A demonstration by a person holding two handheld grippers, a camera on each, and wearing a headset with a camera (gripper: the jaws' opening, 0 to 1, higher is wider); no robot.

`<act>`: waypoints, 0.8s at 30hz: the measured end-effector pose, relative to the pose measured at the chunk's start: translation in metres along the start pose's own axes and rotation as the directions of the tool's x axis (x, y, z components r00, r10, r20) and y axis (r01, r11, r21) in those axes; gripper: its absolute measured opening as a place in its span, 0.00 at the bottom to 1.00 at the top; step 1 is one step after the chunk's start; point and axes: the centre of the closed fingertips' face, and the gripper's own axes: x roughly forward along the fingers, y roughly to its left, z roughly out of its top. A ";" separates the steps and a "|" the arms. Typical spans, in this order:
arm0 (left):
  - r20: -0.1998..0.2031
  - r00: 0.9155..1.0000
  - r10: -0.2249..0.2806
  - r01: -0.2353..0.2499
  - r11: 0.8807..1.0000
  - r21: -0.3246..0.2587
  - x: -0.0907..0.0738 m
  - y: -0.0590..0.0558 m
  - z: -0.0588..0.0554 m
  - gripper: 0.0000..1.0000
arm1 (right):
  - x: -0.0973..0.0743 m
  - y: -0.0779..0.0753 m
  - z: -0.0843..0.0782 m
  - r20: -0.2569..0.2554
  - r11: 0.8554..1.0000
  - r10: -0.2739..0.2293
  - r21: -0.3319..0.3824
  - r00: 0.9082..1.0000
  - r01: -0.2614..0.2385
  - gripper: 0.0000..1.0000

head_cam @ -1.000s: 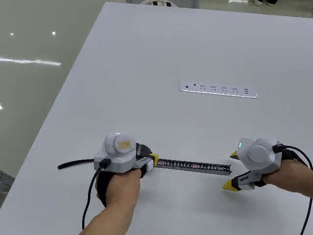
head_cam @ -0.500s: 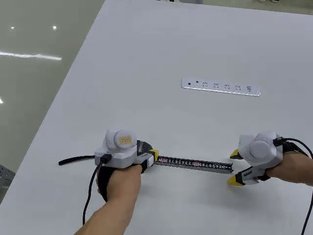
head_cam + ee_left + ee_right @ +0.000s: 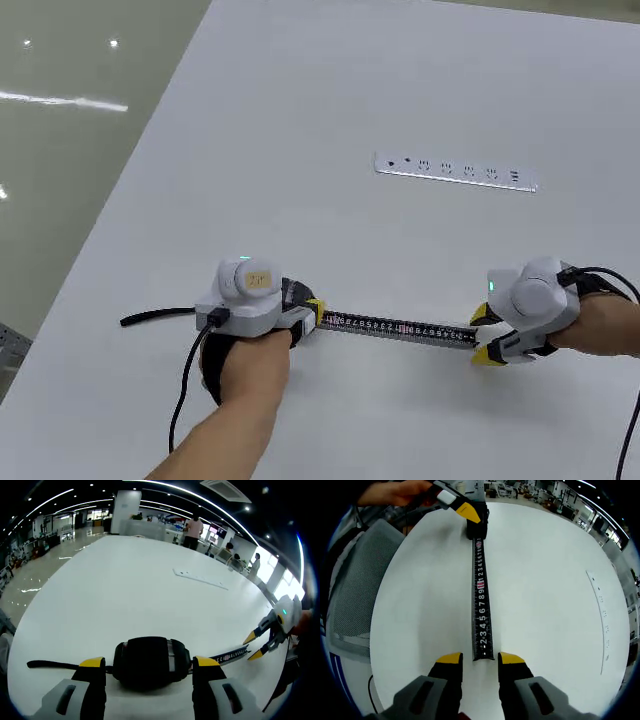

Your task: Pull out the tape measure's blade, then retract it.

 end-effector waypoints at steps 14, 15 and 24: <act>-0.001 1.000 -0.010 0.010 1.000 -0.007 0.003 -0.001 -0.001 0.65 | 0.003 -0.004 0.001 -0.017 1.000 0.015 -0.019 1.000 -0.016 0.21; -0.002 1.000 -0.010 0.010 1.000 -0.008 0.003 -0.001 -0.002 0.64 | 0.003 -0.004 0.000 -0.020 1.000 0.016 -0.022 1.000 -0.017 0.21; -0.002 1.000 -0.010 0.010 1.000 -0.011 0.004 -0.001 -0.003 0.62 | 0.005 -0.003 -0.001 -0.029 0.999 0.026 -0.032 0.999 -0.027 0.17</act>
